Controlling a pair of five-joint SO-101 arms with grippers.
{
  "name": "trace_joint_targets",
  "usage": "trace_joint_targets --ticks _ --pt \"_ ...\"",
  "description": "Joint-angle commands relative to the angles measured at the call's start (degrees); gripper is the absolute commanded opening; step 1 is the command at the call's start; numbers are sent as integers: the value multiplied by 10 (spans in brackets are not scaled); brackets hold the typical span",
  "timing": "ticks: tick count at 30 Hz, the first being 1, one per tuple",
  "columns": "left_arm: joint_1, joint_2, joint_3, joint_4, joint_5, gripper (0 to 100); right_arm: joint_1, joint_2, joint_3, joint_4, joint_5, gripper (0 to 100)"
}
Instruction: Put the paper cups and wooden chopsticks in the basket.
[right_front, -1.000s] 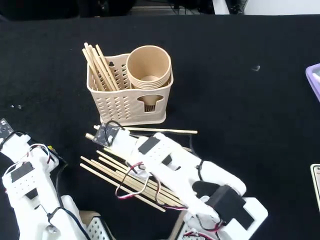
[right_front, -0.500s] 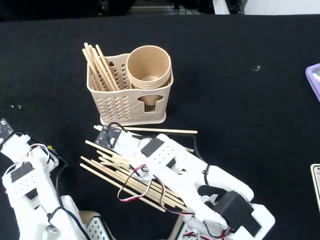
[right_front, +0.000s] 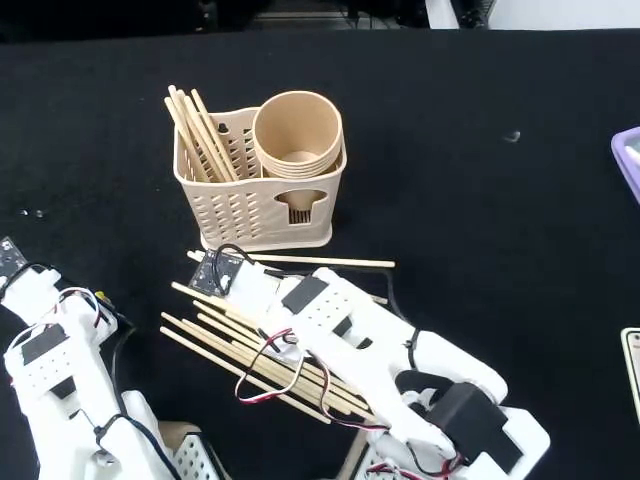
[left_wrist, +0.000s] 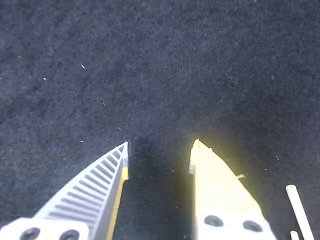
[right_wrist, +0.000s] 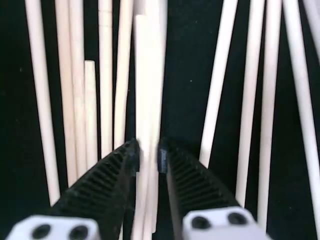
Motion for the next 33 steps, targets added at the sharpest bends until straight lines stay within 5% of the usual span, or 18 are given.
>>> trace_joint_targets --ticks 1,14,18,33 --pt "6 -8 -14 -11 -1 205 1 -26 -2 -9 1 89" --pt "5 -8 -14 -11 -1 205 4 -25 -2 -25 6 113" --pt "3 -8 -14 -11 -1 205 4 -30 -6 -19 23 12" --pt "3 -8 -14 -11 -1 205 4 -31 -44 49 25 11"
